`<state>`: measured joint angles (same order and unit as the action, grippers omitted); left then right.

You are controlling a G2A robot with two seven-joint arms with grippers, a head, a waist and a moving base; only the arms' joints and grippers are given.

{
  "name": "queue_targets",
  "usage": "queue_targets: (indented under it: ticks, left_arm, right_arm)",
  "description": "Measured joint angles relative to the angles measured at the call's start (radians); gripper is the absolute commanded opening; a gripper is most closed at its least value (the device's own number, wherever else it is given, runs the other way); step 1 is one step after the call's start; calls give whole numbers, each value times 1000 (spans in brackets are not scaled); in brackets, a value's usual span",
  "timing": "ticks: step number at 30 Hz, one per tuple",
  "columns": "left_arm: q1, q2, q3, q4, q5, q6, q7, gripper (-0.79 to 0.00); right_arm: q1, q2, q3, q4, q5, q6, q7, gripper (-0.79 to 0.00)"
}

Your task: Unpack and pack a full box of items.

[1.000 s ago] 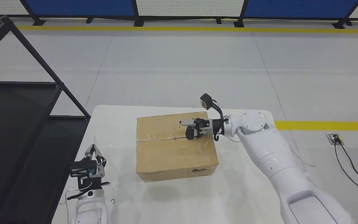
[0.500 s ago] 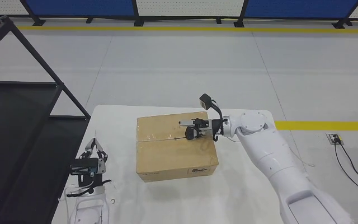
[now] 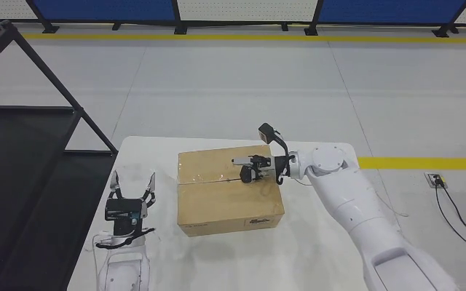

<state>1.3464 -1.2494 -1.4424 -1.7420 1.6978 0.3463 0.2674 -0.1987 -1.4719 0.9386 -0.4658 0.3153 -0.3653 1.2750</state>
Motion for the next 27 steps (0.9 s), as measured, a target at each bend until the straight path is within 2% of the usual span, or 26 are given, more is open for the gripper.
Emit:
queue_targets:
  ticks: [15,27]
  left_arm:
    - [-12,-12,11,-51,34,11,8,0]
    - [-92,-27,53,-10,76,2,-59,0]
  right_arm:
    - [-1,4,10,5,0,-8,11,0]
    - [3,6,16,16,0,-16,18,0]
